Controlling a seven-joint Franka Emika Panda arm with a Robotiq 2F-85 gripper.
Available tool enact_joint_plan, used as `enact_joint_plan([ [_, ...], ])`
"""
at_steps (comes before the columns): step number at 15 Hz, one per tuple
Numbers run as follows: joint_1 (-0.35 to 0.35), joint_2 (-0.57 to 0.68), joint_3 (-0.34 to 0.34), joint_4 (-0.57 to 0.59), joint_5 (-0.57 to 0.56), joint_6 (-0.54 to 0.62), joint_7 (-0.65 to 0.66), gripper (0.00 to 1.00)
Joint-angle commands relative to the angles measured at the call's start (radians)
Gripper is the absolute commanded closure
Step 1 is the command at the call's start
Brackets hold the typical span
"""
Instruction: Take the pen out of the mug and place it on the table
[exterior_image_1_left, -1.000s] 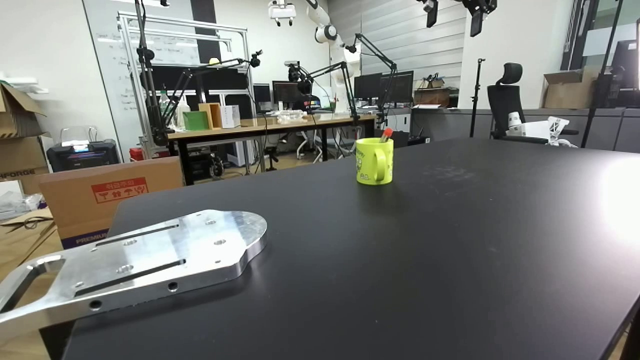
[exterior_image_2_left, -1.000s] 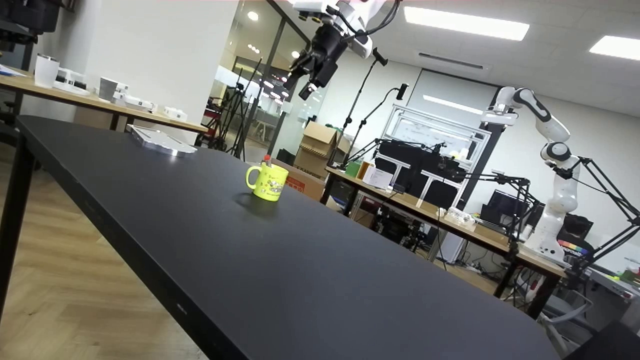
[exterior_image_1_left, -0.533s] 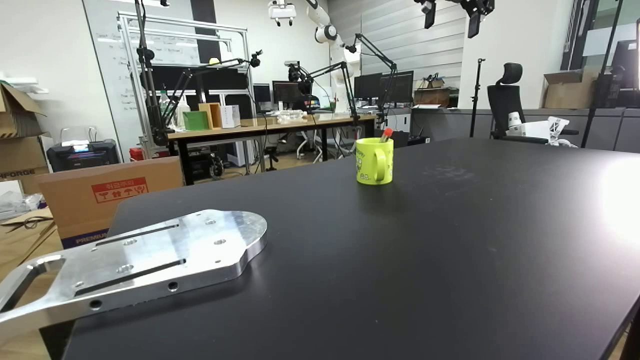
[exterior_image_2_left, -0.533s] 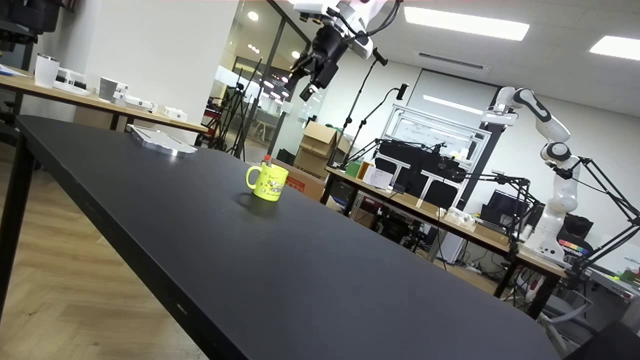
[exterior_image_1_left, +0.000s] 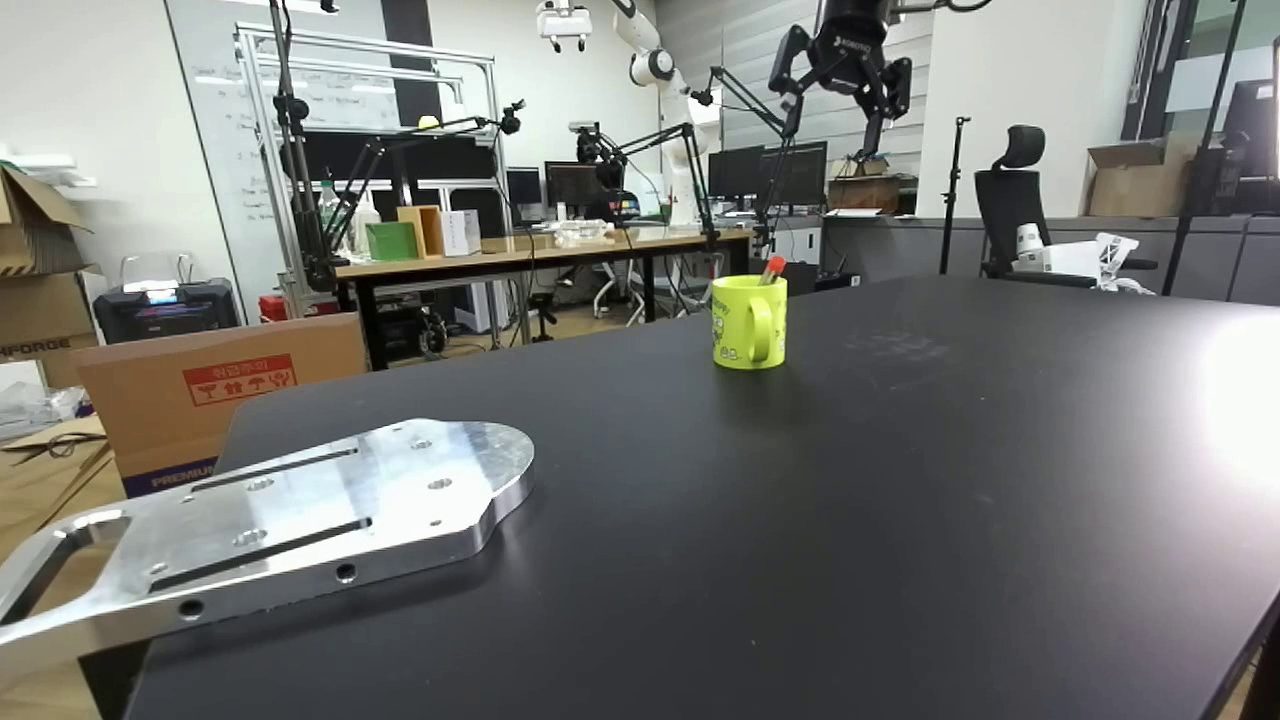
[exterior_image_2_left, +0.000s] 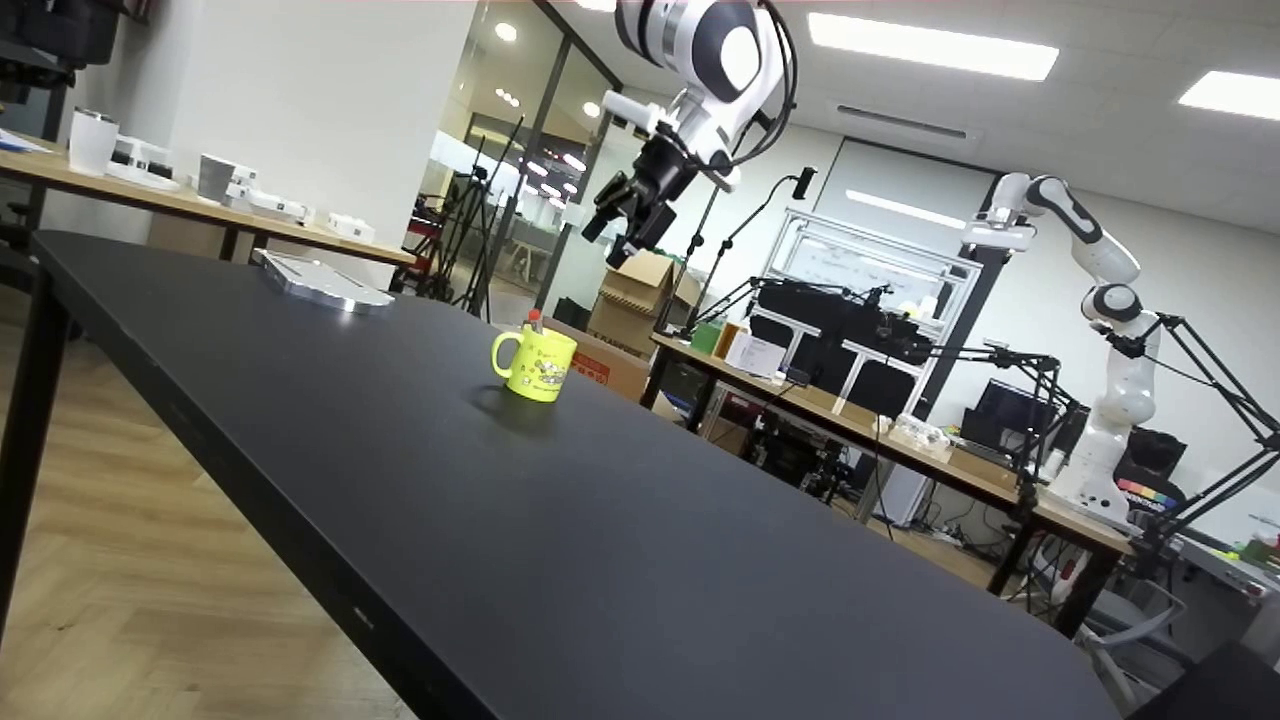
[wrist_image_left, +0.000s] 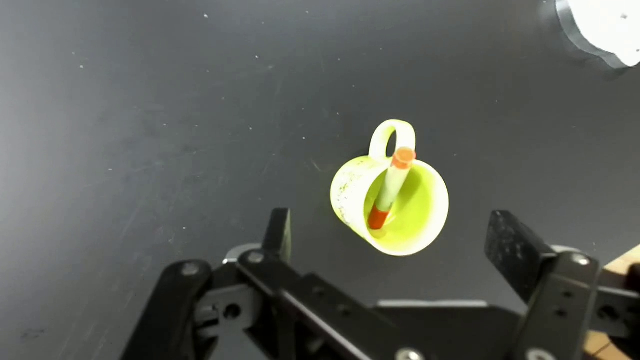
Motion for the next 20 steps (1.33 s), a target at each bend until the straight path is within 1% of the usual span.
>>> enact_joint_plan([
  [1,-0.023,0.168,0.047,0.216,0.07,-0.042,0.048,0.0],
  [5,-0.027,0.279,0.079,0.318,0.123,-0.079,0.105,0.0],
  [10,-0.061,0.376,0.111,0.415,0.168,-0.211,0.171,0.0],
  [13,-0.082,0.422,0.123,0.462,0.194,-0.264,0.204,0.0],
  [17,-0.099,0.47,0.138,0.514,0.208,-0.293,0.219,0.0],
  [20,-0.097,0.5,0.15,0.545,0.206,-0.301,0.221,0.0],
])
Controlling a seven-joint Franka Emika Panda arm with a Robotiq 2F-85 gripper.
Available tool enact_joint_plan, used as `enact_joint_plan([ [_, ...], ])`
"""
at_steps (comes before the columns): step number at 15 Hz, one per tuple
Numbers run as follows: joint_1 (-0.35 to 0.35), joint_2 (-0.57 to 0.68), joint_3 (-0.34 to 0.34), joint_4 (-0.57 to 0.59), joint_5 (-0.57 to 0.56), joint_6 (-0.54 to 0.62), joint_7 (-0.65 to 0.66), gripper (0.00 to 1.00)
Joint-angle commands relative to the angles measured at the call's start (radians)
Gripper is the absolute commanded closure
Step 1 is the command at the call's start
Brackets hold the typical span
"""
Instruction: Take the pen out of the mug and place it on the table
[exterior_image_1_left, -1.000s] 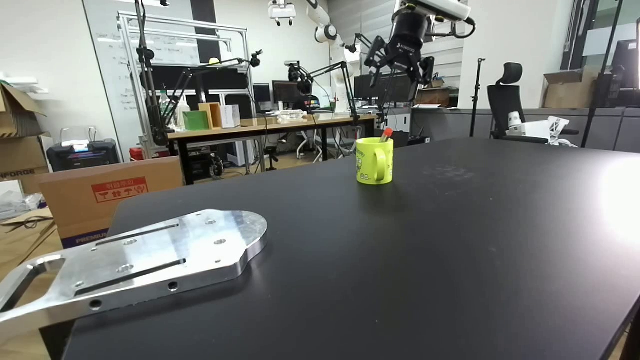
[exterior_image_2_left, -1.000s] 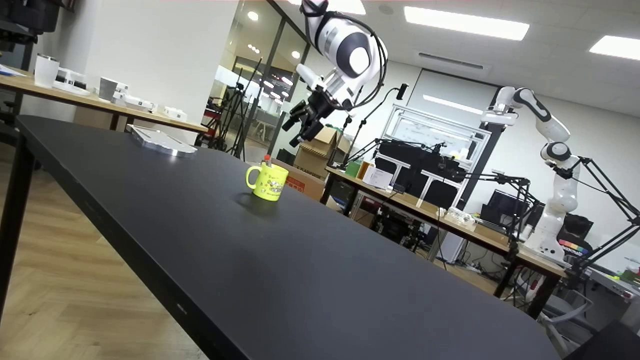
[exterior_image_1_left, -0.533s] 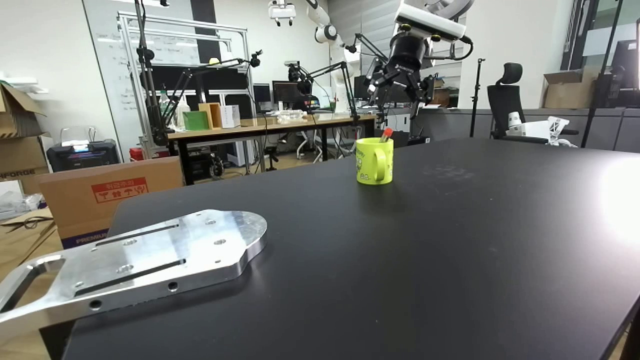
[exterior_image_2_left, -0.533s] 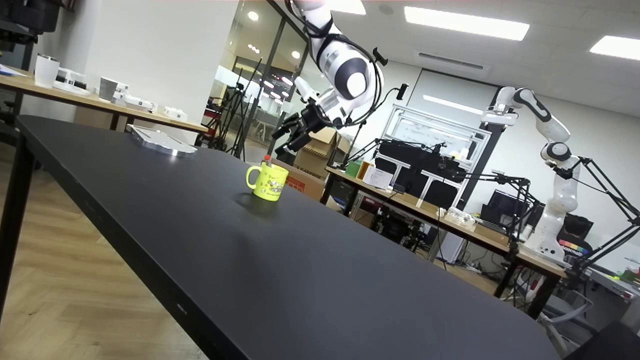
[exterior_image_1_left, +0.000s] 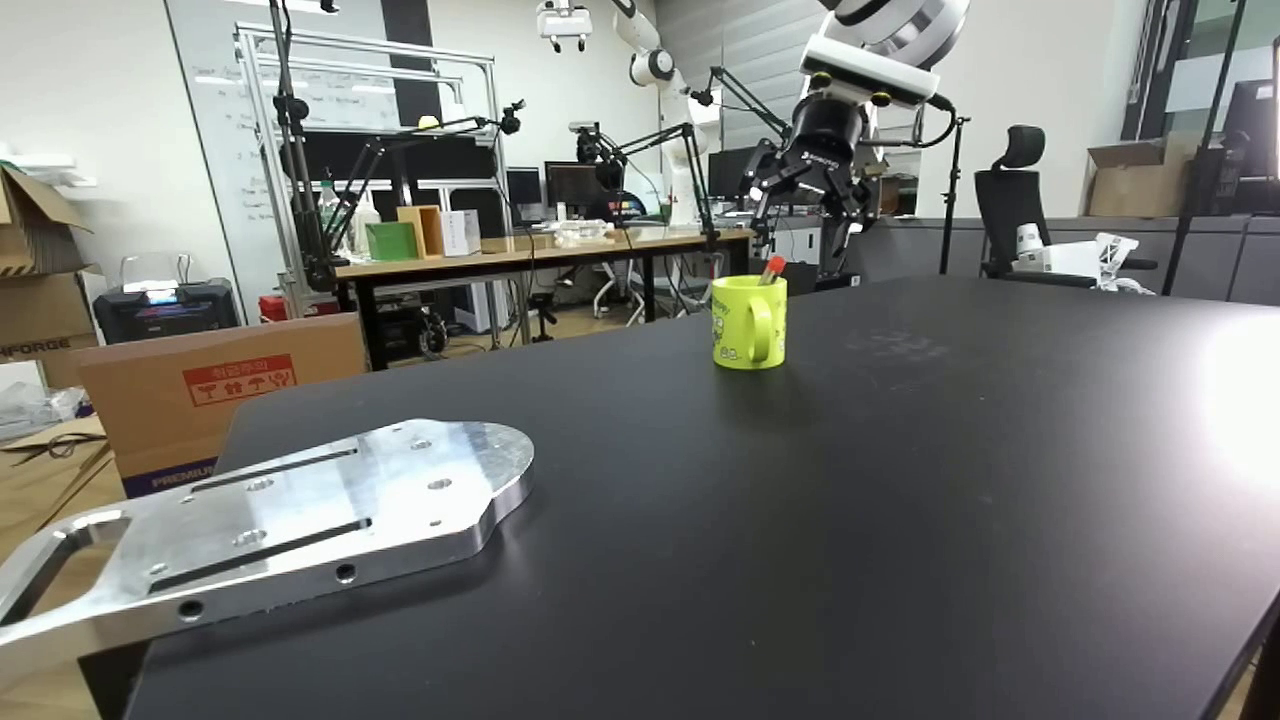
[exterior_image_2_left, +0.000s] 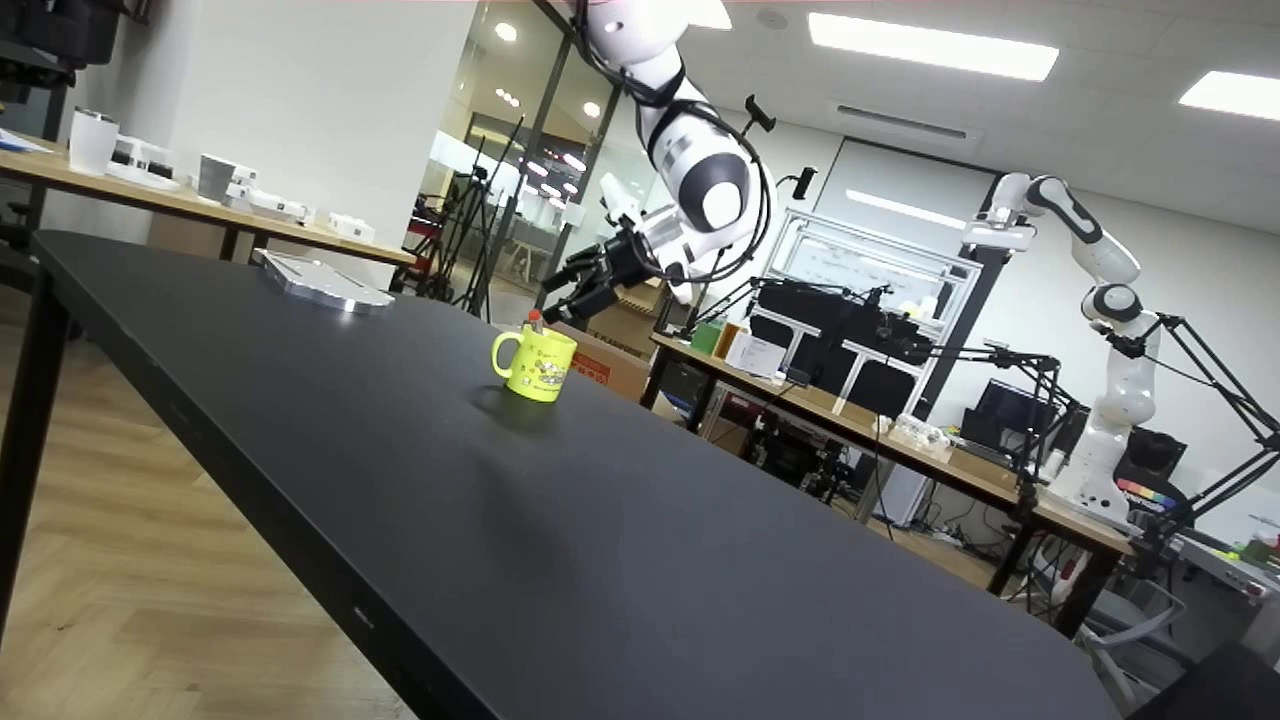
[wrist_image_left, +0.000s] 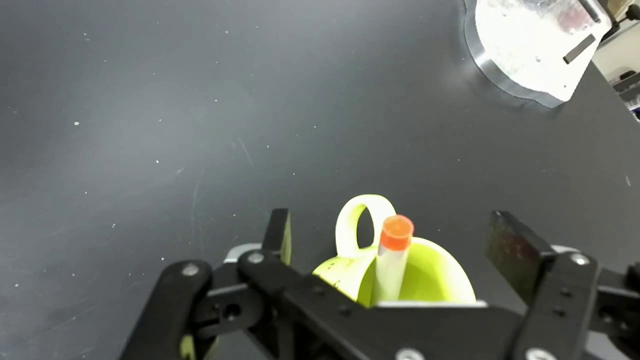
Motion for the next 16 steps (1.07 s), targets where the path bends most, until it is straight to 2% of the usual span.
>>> enact_joint_plan([
  [1,0.0,0.07,0.027,0.111,0.006,-0.04,0.055,0.0],
  [4,0.005,0.093,0.035,0.128,0.001,-0.037,0.053,0.0],
  [5,0.012,0.095,0.027,0.127,0.003,-0.031,0.048,0.25],
  [6,0.015,0.1,0.025,0.131,-0.002,-0.025,0.042,0.26],
  [15,0.037,0.106,0.014,0.149,-0.026,-0.019,0.03,0.89],
  [16,0.042,0.104,0.008,0.15,-0.033,-0.01,0.03,0.68],
])
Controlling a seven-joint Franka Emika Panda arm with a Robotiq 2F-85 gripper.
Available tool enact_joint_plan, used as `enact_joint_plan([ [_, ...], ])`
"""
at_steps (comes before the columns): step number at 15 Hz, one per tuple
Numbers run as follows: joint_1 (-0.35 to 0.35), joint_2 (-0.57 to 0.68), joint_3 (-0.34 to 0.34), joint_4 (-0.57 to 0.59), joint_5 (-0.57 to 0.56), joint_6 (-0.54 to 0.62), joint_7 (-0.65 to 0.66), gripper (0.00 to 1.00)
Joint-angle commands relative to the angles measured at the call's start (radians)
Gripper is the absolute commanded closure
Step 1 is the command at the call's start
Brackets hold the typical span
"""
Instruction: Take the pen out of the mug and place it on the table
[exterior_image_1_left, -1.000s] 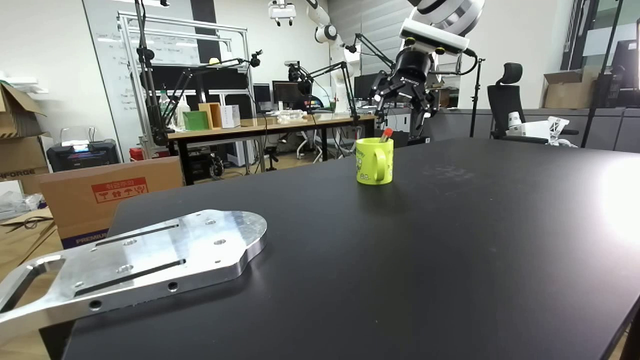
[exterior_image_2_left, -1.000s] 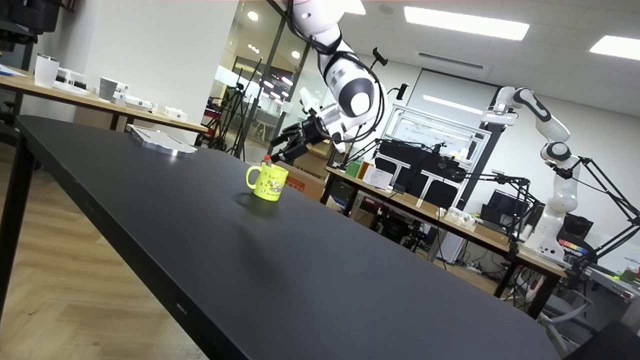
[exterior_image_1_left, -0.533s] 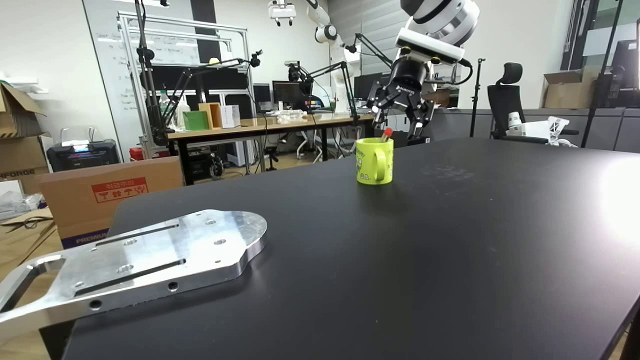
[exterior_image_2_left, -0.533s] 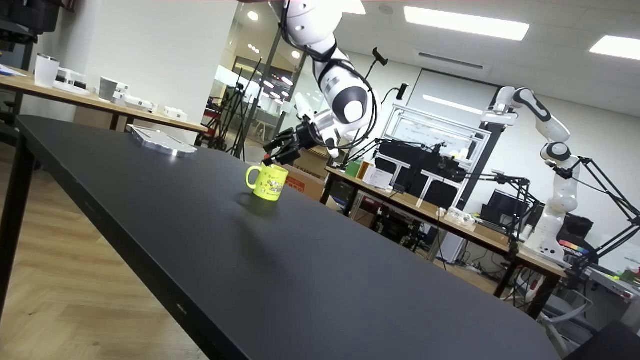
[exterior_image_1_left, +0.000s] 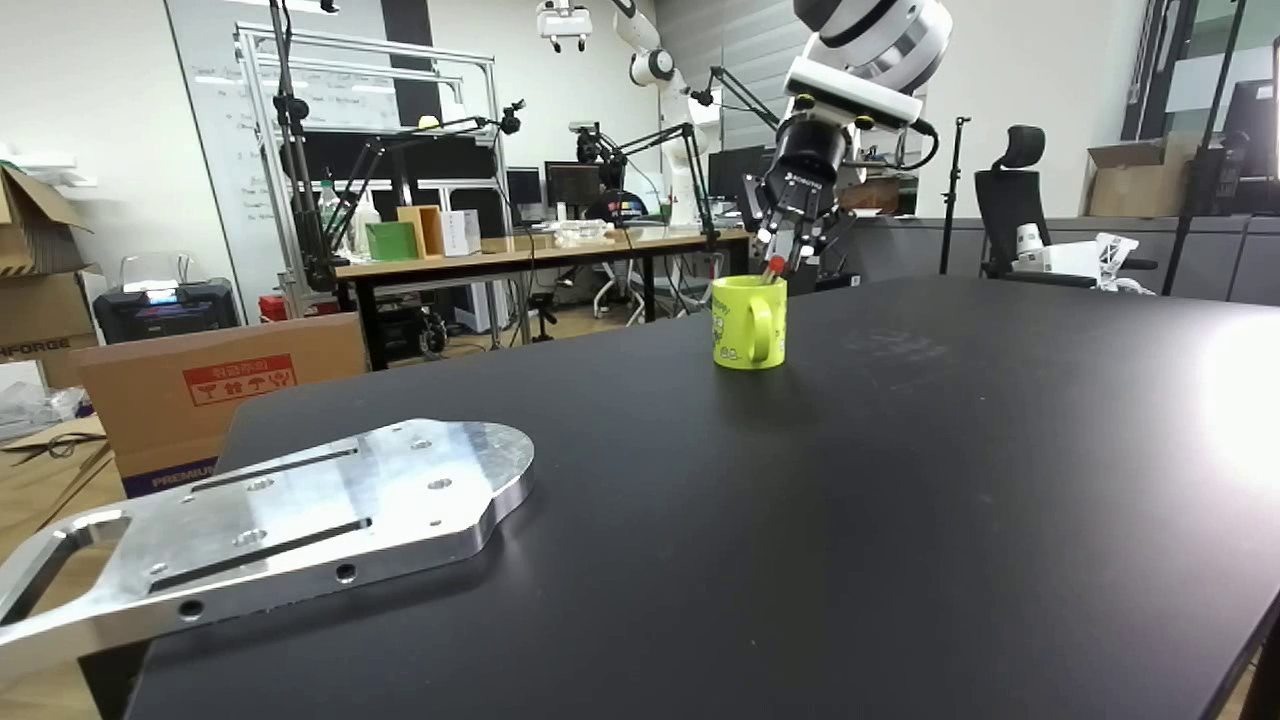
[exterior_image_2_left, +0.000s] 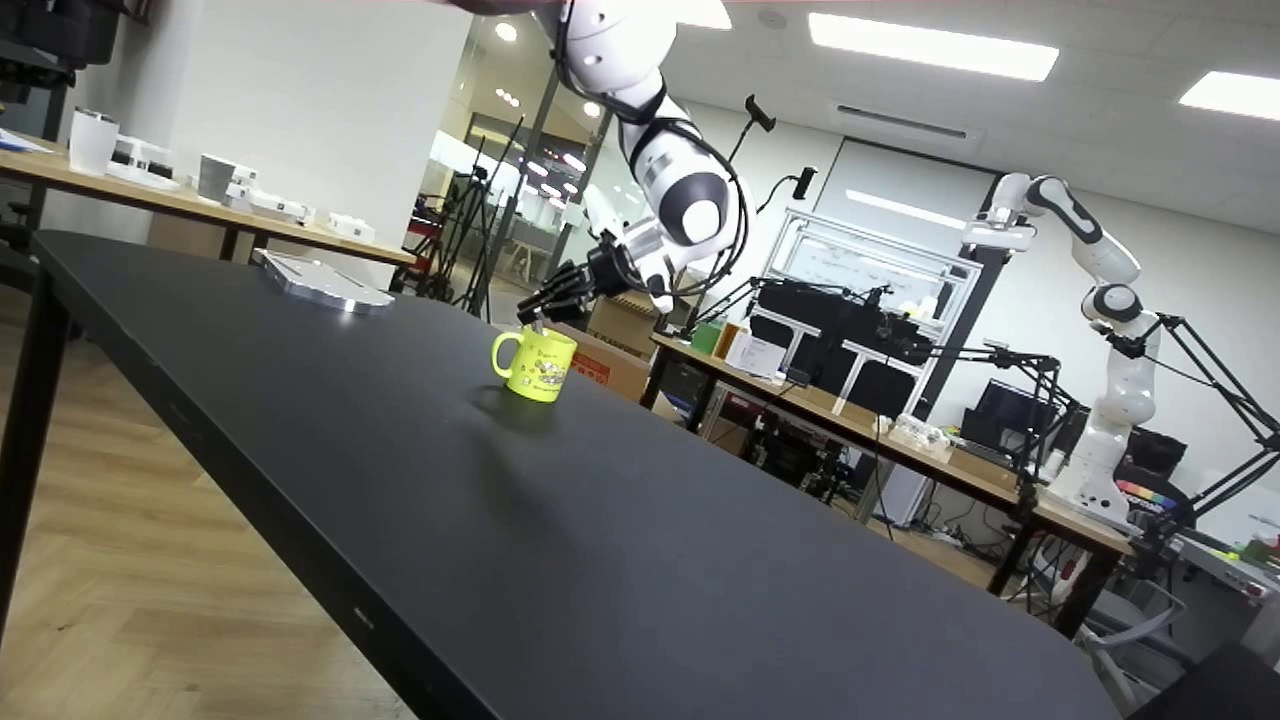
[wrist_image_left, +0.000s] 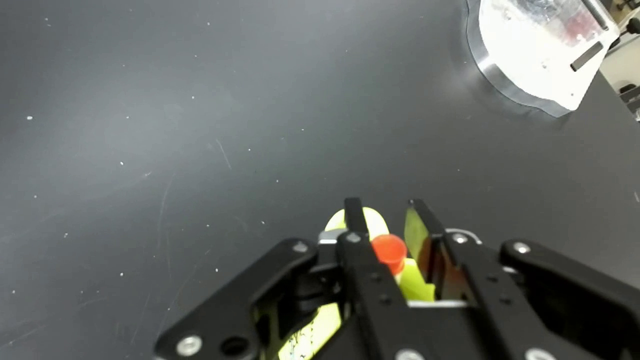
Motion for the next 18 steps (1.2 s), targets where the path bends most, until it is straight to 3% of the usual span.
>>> enact_joint_plan([
  [1,0.015,0.027,-0.012,0.067,-0.024,-0.018,0.023,0.51],
  [3,0.013,0.03,-0.011,0.069,-0.025,-0.024,0.021,0.46],
  [10,0.013,0.037,-0.026,0.077,-0.042,0.004,0.014,0.02],
  [11,0.016,0.037,-0.032,0.077,-0.049,0.013,0.018,0.42],
  [13,0.02,0.035,-0.039,0.076,-0.065,0.028,0.005,0.39],
  [18,0.019,0.031,-0.03,0.069,-0.074,0.047,0.004,0.74],
])
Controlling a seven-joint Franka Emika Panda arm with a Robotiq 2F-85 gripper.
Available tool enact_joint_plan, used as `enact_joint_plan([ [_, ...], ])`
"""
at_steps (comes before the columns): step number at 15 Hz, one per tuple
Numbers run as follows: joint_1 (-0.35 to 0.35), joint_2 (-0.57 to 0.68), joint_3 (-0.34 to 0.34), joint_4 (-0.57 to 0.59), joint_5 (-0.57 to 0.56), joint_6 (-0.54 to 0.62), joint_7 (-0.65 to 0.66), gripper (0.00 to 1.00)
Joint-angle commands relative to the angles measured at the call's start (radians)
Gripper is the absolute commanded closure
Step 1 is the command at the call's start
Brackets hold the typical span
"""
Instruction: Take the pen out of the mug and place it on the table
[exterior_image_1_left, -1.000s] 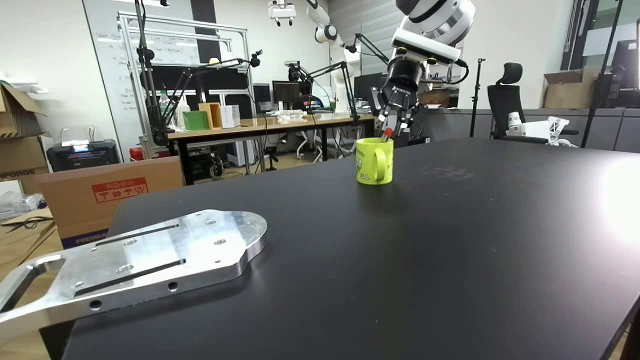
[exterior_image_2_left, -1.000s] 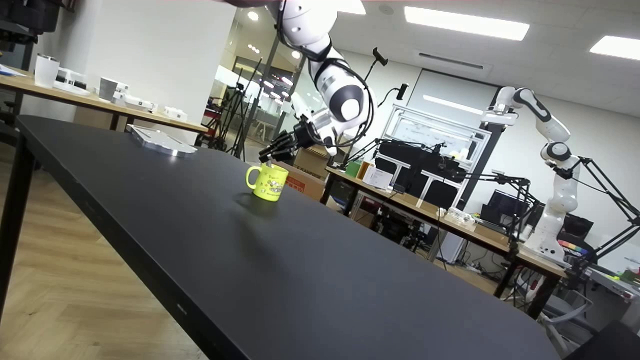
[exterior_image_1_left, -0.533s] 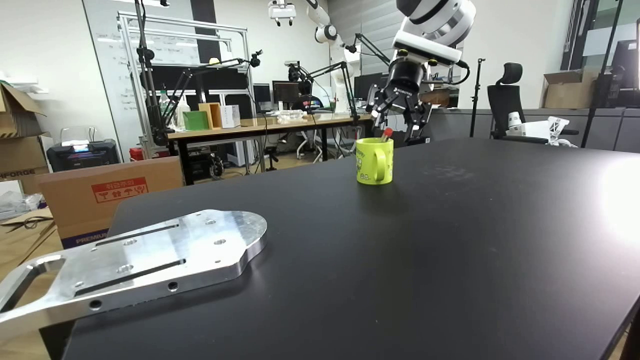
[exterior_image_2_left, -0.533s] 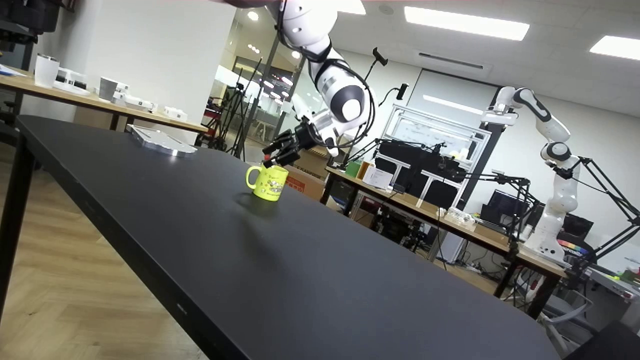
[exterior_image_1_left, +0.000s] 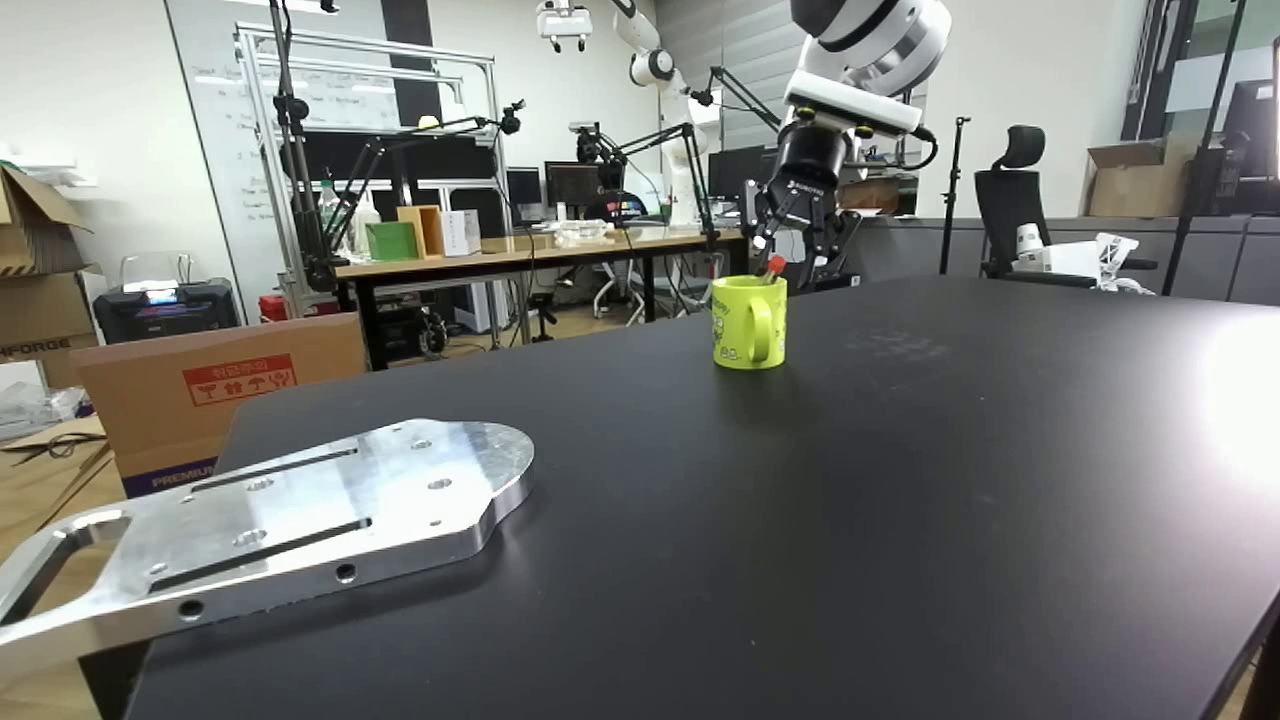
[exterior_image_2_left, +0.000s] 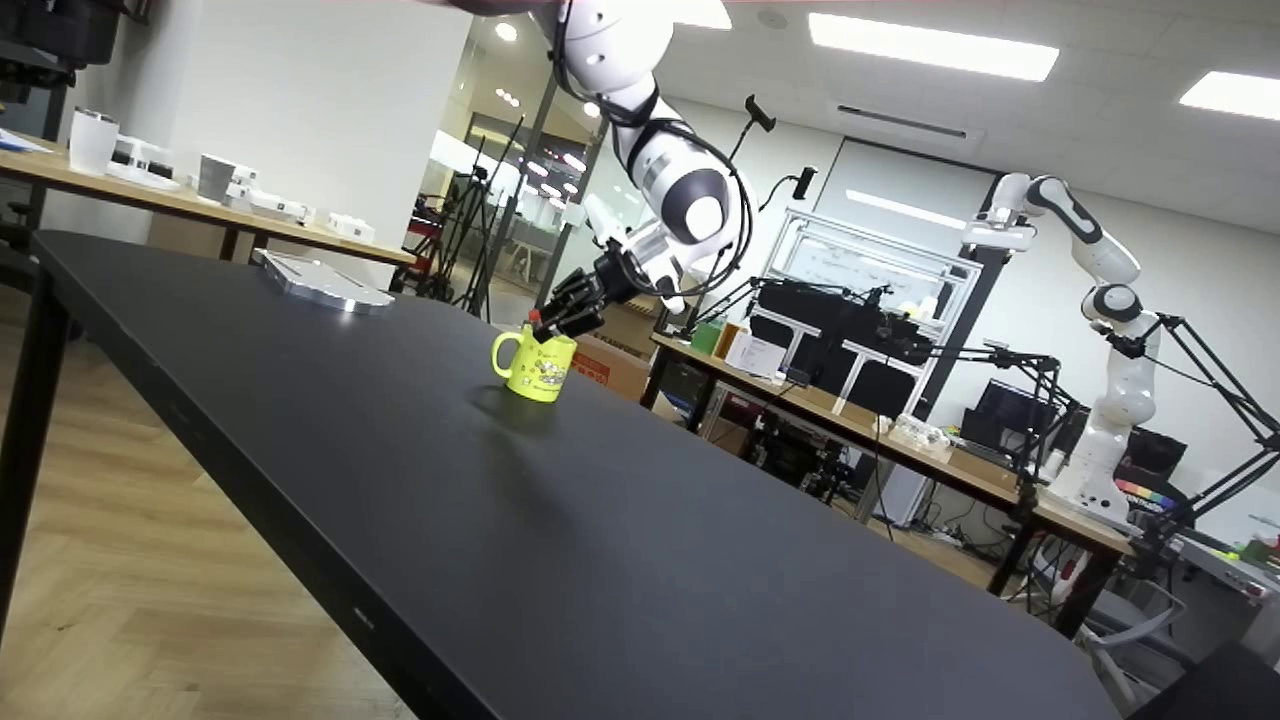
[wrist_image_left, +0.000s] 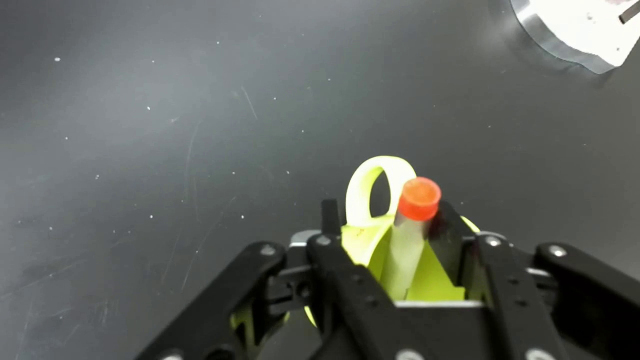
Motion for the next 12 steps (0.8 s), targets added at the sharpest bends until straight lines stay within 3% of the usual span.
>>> enact_joint_plan([
  [1,0.007,0.026,-0.002,0.057,-0.008,-0.011,0.019,0.81],
  [4,0.005,0.023,0.0,0.054,-0.004,-0.018,0.022,0.99],
  [12,-0.002,-0.089,0.011,0.069,0.006,-0.126,0.023,0.95],
])
